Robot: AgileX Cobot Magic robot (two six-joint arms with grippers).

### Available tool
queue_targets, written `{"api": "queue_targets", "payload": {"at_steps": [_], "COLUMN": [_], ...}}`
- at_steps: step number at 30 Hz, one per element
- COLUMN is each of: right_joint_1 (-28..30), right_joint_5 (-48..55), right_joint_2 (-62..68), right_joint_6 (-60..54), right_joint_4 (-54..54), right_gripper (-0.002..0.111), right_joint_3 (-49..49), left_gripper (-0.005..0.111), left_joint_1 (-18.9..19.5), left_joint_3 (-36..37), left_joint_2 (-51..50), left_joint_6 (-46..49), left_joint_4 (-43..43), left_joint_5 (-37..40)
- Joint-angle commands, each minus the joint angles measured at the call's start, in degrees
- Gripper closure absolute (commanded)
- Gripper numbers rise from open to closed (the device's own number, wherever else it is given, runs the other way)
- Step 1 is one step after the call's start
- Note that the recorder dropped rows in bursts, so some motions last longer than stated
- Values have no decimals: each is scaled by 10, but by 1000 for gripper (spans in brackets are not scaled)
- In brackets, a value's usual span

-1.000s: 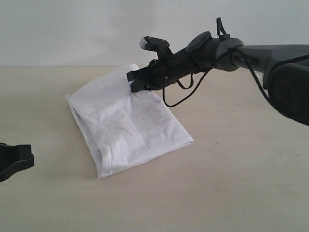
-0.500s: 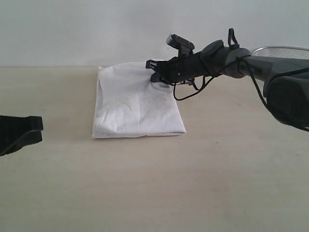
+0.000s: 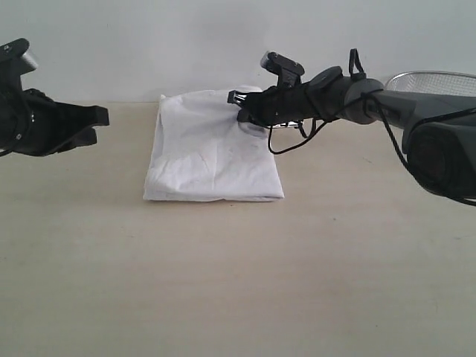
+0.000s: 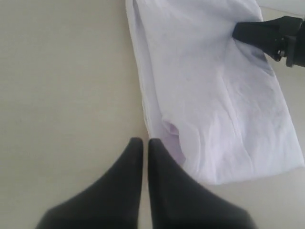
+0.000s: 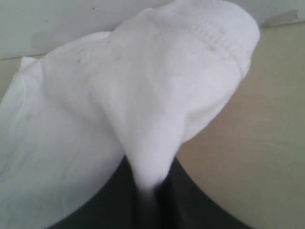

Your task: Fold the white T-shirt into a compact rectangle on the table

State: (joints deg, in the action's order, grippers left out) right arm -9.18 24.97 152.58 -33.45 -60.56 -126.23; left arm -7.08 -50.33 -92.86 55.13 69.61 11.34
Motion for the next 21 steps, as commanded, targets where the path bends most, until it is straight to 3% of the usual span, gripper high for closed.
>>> {"api": "queue_targets", "payload": {"at_steps": [1,5,9,14,15,17,18,19,21], "right_joint_1": [3,5,21,69,79,105,130,140,161], "right_joint_5": [39,62,85,153,167,210,264,290,354], "right_joint_2": [-1,-9,-30,-73,-79,-94,-103,-106,-110], "right_joint_6": [-27,-28,-26,43,83,150,156,151,147], "right_joint_4": [-3,3,32,156,189,238,254,253,253], "right_gripper": [85,44,41,42,45,62,93,108,108], "right_joint_3": [-20,-25,-25,-25,-25,-25,-25,-25,-25], "left_gripper": [102,102,102,102,102,102,102,102,102], "left_joint_1": [1,5,22,64,72,89,102,107,119], "left_joint_3": [-45,-65,-65,-67,-69,-85,-112,-131,-205], "left_joint_2": [-38,-55,-55,-56,-58,-71,-95,-113,-181], "left_joint_6": [13,19,19,45,54,71,79,79,79], "left_joint_4": [4,-2,-4,-4,-4,-4,-4,-3,0], "left_joint_5": [14,15,16,7,2,1,8,12,61]}}
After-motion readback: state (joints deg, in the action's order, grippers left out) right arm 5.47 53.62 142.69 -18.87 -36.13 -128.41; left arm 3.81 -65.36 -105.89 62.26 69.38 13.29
